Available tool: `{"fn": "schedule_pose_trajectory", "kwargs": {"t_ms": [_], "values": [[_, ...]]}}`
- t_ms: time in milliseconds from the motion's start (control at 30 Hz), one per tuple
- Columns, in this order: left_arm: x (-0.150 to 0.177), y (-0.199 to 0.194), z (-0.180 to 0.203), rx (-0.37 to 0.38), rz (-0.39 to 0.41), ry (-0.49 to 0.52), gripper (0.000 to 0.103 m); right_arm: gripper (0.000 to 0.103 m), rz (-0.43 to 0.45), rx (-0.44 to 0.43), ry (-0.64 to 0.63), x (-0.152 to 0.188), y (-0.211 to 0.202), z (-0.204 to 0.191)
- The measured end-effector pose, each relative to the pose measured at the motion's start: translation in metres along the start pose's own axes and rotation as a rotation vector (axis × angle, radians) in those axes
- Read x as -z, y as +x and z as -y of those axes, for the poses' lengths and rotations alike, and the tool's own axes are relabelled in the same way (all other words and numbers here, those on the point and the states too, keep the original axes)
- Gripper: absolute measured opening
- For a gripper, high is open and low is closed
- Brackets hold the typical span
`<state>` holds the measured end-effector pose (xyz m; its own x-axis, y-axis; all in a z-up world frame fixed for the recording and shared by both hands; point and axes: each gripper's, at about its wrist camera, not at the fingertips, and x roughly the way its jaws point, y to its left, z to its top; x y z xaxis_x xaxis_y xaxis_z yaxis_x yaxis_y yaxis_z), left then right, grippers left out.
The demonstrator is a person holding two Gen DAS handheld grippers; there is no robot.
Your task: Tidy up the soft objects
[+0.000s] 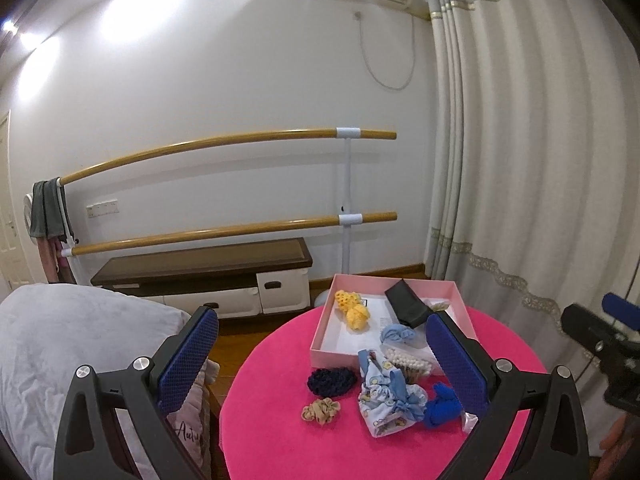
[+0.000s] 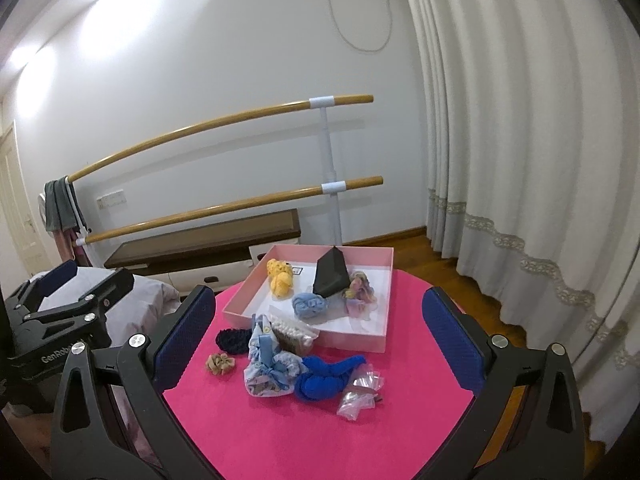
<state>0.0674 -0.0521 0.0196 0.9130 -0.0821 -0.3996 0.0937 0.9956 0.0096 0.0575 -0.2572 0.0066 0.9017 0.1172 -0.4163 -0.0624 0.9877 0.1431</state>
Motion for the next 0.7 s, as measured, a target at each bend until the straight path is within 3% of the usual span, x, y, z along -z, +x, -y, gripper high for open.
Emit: {"fn": "schedule_pose_trajectory", "kwargs": {"t_ms": [700], "values": [[0.0069, 0.0023, 0.0012, -0.004, 0.001, -0.001, 0.103, 0.103, -0.013, 0.007, 0.0, 0.0061, -0.0024, 0.0001]]}}
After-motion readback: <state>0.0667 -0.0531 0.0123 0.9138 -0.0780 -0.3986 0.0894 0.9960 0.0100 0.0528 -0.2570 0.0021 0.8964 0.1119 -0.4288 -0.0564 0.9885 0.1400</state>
